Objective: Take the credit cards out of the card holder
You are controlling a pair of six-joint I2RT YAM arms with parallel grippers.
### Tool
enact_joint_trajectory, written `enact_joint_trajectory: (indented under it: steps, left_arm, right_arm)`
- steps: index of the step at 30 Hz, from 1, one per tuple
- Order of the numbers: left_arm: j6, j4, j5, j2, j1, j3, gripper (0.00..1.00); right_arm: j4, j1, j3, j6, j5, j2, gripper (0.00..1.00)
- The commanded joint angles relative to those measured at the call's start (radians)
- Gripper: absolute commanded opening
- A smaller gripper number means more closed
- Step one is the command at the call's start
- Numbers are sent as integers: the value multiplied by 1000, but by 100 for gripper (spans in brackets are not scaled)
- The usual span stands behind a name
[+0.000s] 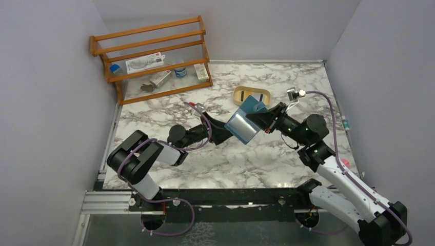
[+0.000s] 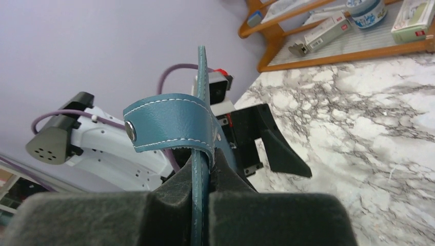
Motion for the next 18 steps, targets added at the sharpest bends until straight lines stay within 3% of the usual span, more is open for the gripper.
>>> enact_joint_trajectory:
  steps: [1, 6, 10, 18]
  left_arm:
    - [-64, 307, -31, 6, -22, 40, 71]
    - [-60, 307, -39, -50, -19, 48, 68]
    - [-93, 306, 32, -77, -19, 75, 69]
    - [-173, 306, 214, -120, -24, 15, 85]
  right_arm:
    - [124, -1, 35, 70, 3, 6, 1]
    - [164, -1, 15, 91, -10, 22, 1]
    - [186, -1, 1, 105, -2, 22, 1]
    - [149, -1, 4, 79, 75, -17, 1]
